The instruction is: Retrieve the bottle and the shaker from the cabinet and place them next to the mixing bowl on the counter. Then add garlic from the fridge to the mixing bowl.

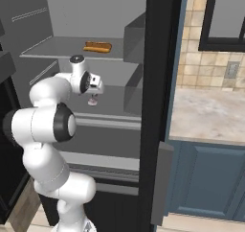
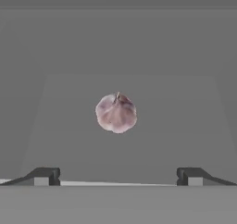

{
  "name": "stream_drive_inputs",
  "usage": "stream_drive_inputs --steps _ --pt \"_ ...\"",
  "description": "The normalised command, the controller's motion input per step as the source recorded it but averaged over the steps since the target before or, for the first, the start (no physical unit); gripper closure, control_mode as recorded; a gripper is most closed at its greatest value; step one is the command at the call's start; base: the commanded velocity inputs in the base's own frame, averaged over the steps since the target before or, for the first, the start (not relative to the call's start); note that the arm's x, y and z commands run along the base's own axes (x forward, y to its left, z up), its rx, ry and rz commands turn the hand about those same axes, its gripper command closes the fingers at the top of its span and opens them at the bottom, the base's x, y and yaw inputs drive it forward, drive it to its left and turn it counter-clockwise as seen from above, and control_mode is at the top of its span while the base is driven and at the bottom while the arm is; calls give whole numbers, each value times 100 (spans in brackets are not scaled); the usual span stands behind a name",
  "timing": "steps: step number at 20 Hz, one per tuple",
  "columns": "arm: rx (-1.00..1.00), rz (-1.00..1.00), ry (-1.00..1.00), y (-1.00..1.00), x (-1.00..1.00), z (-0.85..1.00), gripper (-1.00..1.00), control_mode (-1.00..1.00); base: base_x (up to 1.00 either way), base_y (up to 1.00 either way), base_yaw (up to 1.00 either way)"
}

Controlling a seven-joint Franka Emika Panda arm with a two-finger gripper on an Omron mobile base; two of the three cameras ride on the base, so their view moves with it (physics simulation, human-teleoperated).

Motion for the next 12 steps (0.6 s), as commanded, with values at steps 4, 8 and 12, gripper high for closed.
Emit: stream_drive_inputs --steps 4,8,12 --pt "0 0 0 0 12 -8 -100 -100 0 0 0" --pt "0 0 5 0 0 -41 -100 -100 0 0 0" --pt "0 0 4 0 0 -48 -100 -100 0 0 0"
